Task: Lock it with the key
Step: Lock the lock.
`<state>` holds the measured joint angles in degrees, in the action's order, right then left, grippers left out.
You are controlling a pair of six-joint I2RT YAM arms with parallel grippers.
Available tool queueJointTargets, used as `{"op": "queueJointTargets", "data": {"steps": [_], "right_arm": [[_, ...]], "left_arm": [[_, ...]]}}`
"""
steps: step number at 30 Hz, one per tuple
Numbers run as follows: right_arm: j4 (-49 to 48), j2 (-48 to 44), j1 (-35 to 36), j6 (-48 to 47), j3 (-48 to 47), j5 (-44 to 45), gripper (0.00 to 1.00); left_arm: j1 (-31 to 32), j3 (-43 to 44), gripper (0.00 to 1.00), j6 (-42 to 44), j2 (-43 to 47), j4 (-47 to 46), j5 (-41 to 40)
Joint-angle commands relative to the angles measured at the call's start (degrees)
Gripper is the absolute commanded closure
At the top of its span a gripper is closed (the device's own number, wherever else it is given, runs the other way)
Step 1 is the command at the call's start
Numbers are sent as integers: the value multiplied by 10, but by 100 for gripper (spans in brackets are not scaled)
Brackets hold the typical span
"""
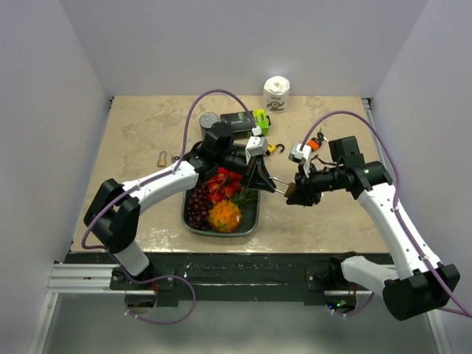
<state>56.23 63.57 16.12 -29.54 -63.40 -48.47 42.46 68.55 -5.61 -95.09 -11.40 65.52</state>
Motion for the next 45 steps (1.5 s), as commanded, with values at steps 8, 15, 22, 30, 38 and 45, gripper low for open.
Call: {"op": "queueJointTargets", "data": {"steps": [8,15,22,30,38,45], "right_arm": [[-265,-25,44,75,4,-93,100],[-527,-64,42,310,85,-1,100],[-697,-40,44,447,104,147,100],[-745,18,81,493,78,253,100],[-761,55,153,465,47,332,100],[-767,99,199,441,15,375,100]], "left_arm": [[-17,56,98,107,81,103,-56],[-96,43,35,9,133,98,-120],[-138,-41,1,-281,197,-52,-288],[-140,14,1,-468,161,21,-396],[-131,47,1,-498,135,54,-454],[-129,45,1,-510,119,67,-478]]}}
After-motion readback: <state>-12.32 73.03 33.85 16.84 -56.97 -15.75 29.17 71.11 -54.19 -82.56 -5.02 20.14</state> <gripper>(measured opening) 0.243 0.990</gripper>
